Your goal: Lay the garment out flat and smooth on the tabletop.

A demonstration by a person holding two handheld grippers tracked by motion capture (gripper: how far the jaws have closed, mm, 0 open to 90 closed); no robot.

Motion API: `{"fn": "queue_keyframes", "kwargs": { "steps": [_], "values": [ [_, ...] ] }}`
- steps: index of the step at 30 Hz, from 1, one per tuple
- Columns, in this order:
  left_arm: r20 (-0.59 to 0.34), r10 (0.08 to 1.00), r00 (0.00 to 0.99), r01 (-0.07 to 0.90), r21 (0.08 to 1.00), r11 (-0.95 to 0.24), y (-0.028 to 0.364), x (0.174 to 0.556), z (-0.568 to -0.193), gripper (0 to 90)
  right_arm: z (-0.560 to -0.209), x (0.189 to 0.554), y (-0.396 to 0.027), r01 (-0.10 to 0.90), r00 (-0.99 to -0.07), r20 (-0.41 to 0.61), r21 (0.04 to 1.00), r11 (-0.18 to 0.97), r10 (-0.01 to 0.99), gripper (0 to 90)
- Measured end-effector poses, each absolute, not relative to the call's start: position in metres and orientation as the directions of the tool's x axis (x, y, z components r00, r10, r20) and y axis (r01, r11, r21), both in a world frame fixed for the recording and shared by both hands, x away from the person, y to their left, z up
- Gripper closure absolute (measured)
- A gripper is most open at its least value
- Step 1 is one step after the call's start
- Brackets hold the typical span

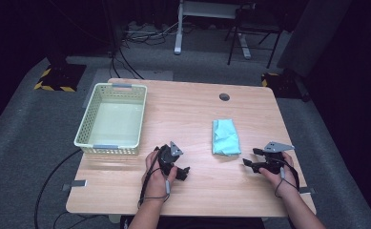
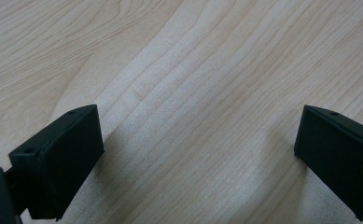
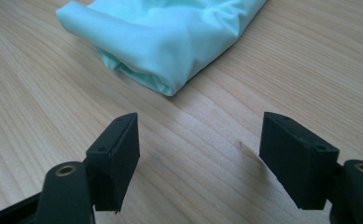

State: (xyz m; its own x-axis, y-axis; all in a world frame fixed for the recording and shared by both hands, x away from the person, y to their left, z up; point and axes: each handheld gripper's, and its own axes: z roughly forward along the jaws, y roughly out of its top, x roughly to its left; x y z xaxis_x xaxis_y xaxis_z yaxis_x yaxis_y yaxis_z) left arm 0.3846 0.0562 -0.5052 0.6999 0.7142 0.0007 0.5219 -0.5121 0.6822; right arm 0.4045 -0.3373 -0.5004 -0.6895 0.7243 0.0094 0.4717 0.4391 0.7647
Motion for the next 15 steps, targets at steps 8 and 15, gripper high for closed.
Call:
{"fn": "queue_keyframes", "kwargs": {
  "steps": [8,15],
  "values": [
    [0.001,0.714,0.7,0.522,0.682,-0.512,0.056,0.385,-0.505,1.4,-0.483,0.401,-0.339,0.451,-0.696,0.005,0.78,0.433,0.718,29.1],
    [0.001,0.714,0.7,0.522,0.682,-0.512,0.056,0.385,-0.505,1.4,-0.468,0.399,-0.339,0.433,-0.704,-0.006,0.788,0.437,0.71,29.0]
  ]
}}
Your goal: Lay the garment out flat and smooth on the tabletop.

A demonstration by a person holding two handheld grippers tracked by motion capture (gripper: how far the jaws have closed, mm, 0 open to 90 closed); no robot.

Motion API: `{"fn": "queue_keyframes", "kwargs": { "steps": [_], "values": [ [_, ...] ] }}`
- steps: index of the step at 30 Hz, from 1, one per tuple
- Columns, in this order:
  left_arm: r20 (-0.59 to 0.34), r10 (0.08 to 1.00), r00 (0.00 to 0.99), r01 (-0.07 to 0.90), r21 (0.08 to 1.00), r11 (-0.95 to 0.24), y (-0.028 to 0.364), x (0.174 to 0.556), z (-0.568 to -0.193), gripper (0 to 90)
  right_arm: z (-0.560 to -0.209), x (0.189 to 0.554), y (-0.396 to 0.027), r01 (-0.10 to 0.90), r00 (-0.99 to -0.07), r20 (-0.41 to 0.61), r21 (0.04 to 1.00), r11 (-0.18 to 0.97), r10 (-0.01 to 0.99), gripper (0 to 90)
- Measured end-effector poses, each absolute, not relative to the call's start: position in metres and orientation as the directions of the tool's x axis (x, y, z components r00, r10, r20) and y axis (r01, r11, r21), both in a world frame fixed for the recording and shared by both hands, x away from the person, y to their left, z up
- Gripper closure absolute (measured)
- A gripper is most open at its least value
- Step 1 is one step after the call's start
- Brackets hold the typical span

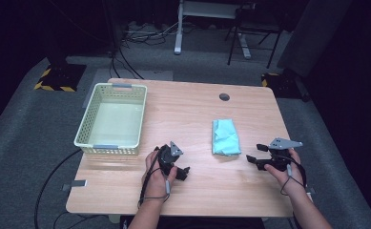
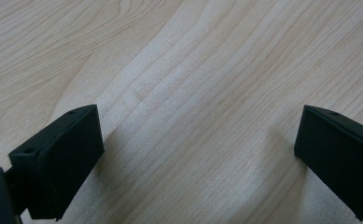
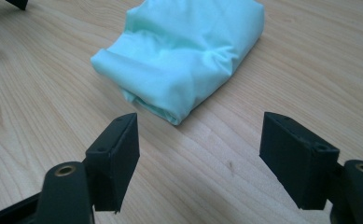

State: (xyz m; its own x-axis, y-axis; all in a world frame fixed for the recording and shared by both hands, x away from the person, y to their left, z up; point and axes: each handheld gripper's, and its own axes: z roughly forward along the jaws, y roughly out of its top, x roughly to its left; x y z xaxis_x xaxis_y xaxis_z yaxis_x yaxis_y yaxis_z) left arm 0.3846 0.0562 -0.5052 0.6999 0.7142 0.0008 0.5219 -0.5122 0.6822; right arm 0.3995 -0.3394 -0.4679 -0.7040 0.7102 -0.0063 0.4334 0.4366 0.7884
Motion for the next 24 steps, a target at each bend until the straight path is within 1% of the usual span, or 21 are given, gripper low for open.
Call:
{"fn": "queue_keyframes", "kwargs": {
  "steps": [7,12,24],
  "values": [
    [0.001,0.714,0.7,0.522,0.682,-0.512,0.056,0.385,-0.505,1.4,-0.454,0.403,-0.334,0.413,-0.716,-0.021,0.793,0.448,0.698,29.2],
    [0.001,0.714,0.7,0.522,0.682,-0.512,0.056,0.385,-0.505,1.4,-0.446,0.406,-0.322,0.399,-0.725,-0.014,0.806,0.437,0.688,29.3],
    [0.001,0.714,0.7,0.522,0.682,-0.512,0.056,0.385,-0.505,1.4,-0.433,0.418,-0.299,0.378,-0.741,-0.035,0.803,0.46,0.67,29.6]
  ]
}}
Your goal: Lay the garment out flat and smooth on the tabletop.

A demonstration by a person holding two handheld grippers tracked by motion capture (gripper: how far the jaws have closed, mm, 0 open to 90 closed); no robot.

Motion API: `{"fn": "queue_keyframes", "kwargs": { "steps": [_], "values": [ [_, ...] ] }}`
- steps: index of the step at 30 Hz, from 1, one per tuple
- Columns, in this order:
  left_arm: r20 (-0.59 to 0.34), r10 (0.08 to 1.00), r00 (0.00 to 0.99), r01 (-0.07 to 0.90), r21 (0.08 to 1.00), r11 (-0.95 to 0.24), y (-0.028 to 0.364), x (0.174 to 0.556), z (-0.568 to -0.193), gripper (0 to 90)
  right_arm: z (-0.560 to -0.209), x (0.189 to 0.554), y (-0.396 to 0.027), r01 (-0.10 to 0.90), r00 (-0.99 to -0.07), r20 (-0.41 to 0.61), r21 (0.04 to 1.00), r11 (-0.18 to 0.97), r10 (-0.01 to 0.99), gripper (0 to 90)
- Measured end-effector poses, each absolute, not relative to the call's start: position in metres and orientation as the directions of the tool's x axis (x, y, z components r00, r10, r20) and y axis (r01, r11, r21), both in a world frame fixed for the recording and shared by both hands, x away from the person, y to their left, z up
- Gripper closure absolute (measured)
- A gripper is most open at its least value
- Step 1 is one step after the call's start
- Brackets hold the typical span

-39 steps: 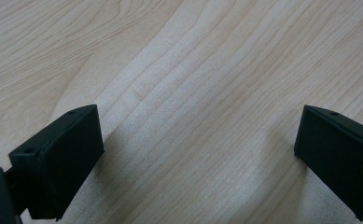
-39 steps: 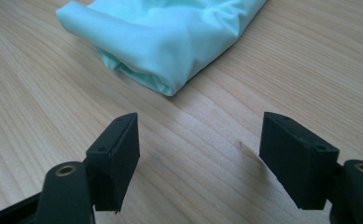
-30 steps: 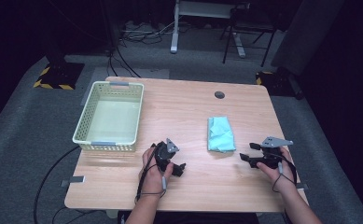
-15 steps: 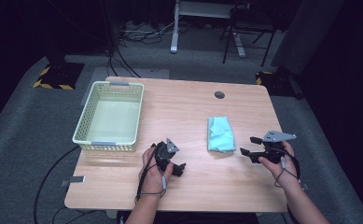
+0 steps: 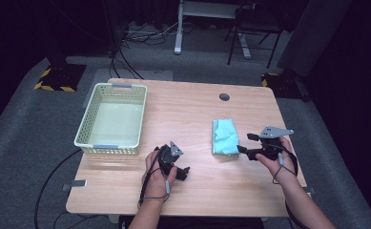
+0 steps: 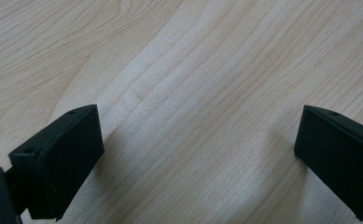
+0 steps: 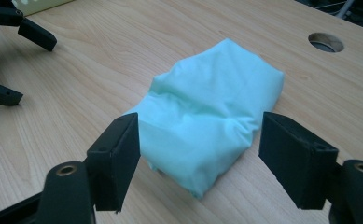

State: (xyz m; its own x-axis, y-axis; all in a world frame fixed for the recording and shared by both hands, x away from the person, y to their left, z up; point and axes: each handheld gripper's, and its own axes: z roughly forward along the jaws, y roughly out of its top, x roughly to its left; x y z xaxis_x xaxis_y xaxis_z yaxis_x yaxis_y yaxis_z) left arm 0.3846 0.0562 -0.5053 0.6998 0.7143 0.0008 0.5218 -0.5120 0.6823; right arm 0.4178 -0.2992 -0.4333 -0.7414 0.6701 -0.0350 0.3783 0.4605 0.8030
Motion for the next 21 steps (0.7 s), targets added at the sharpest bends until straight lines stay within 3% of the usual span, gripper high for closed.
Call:
{"fn": "queue_keyframes", "kwargs": {
  "steps": [21],
  "values": [
    [0.001,0.715,0.7,0.522,0.682,-0.512,0.056,0.385,-0.505,1.5,-0.423,0.439,-0.266,0.356,-0.77,-0.04,0.801,0.481,0.637,29.8]
  ]
}}
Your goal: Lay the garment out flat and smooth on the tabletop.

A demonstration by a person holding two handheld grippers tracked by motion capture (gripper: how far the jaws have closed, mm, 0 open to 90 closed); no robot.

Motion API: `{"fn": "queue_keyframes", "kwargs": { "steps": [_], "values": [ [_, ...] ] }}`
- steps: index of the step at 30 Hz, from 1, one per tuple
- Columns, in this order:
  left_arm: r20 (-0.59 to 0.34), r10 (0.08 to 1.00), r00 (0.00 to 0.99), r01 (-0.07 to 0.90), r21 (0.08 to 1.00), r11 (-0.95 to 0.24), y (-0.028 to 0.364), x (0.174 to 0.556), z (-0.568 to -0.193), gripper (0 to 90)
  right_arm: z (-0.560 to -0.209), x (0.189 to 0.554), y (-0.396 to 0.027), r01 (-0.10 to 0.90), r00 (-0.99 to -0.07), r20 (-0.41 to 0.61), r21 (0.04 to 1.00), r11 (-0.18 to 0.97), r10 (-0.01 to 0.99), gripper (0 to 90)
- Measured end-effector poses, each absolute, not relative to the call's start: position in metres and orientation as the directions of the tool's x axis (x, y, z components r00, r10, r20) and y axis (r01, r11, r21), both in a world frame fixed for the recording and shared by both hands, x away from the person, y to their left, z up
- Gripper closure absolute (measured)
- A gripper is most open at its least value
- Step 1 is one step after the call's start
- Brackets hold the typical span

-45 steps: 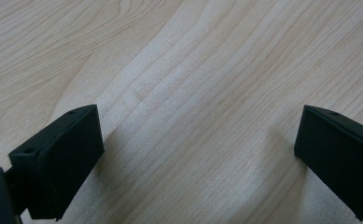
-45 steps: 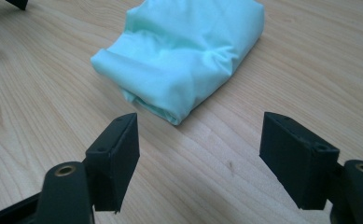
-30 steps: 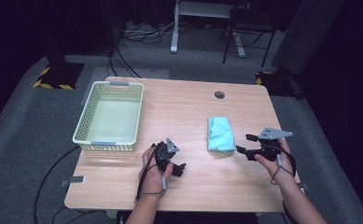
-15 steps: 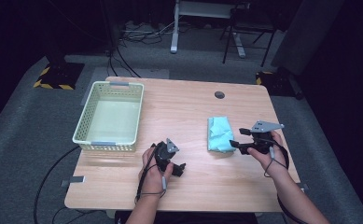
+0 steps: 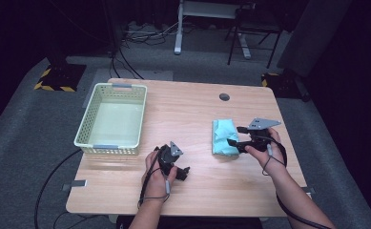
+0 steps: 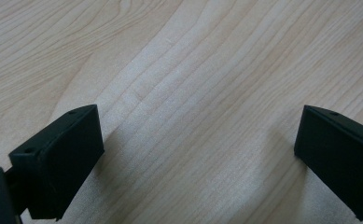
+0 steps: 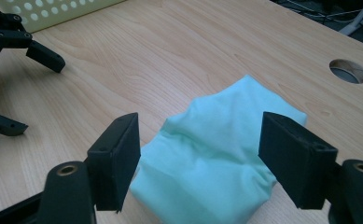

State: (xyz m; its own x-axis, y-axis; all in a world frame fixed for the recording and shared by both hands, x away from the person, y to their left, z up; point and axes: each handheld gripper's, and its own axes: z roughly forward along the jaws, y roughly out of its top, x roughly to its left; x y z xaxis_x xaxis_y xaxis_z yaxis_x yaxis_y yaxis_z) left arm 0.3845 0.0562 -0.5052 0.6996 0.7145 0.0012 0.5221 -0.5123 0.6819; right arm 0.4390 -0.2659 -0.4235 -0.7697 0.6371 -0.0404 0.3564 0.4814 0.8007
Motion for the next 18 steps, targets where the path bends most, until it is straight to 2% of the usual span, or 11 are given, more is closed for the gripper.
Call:
{"fn": "queue_keyframes", "kwargs": {
  "steps": [18],
  "values": [
    [0.001,0.714,0.7,0.522,0.682,-0.512,0.056,0.385,-0.505,1.5,-0.445,0.457,-0.239,0.384,-0.774,-0.041,0.763,0.52,0.632,29.2]
  ]
}}
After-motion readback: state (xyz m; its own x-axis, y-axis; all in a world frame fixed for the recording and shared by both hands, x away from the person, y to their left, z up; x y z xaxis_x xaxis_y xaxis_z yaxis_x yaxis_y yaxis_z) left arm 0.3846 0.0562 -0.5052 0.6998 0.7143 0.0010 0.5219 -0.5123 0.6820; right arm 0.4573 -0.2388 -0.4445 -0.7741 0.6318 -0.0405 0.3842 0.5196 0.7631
